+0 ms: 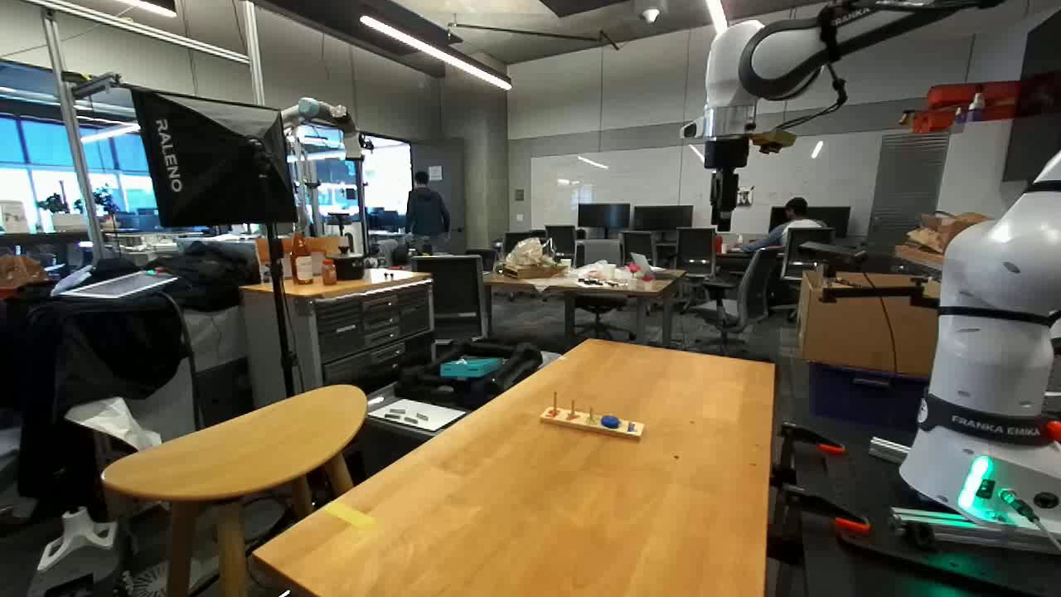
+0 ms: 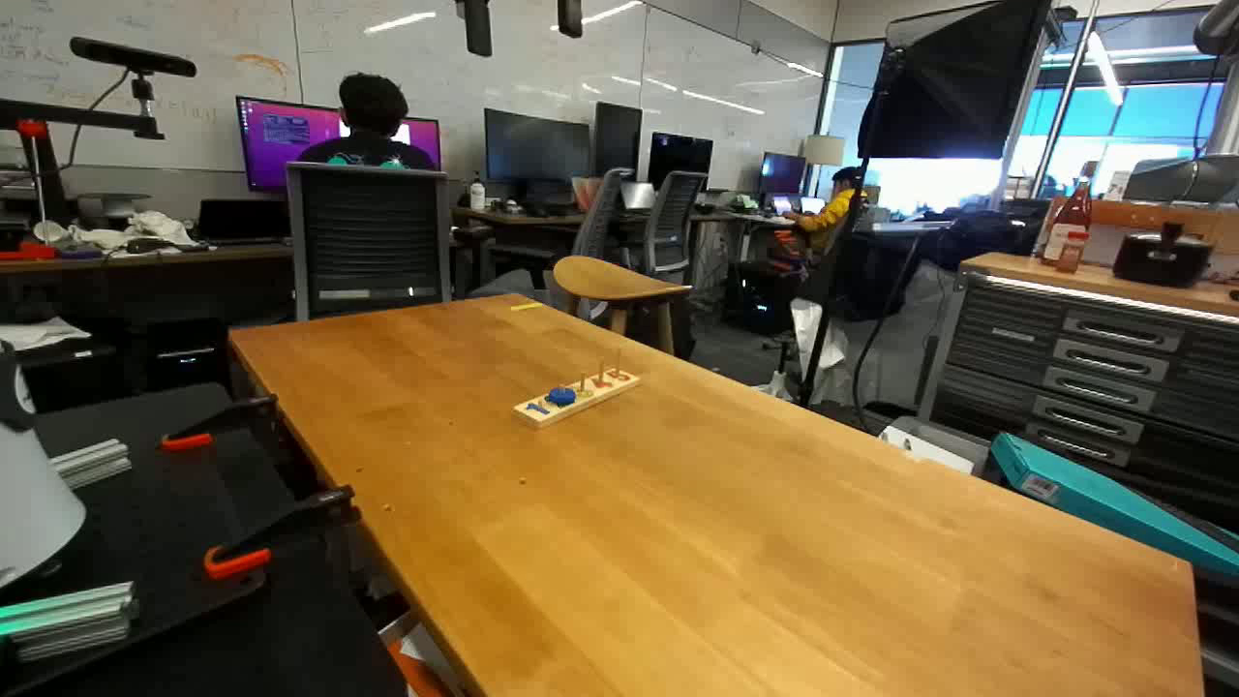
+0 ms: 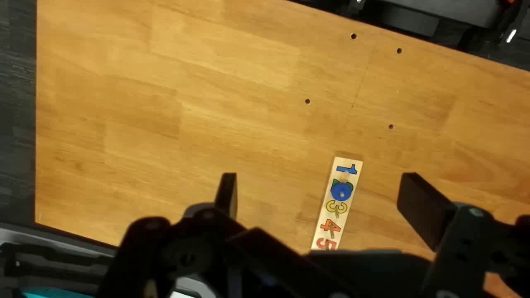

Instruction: Remove the ring from the platform

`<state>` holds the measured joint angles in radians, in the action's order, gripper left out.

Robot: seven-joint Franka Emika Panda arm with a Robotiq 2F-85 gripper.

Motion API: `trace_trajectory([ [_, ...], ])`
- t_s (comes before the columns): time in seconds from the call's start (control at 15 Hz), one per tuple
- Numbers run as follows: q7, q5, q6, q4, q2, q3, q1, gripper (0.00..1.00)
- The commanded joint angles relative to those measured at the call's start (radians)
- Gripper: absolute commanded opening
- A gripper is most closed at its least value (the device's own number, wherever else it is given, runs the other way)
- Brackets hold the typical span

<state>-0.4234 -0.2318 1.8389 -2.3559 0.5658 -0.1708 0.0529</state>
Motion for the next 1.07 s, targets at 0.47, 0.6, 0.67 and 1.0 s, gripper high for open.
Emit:
trace_trajectory([
  [0.47,0.246,0.034,0.394,-0.139,-0.089,0.04,0.004,1.0],
  [0.6,0.364,0.04,0.559,-0.189,-0.187,0.075,0.012,1.0],
  [0.67,0.422,0.036,0.622,-0.2,-0.246,0.095,0.016,1.0],
  [1.0,0.663,0.026,0.755,-0.137,-0.563,0.167,0.009,1.0],
])
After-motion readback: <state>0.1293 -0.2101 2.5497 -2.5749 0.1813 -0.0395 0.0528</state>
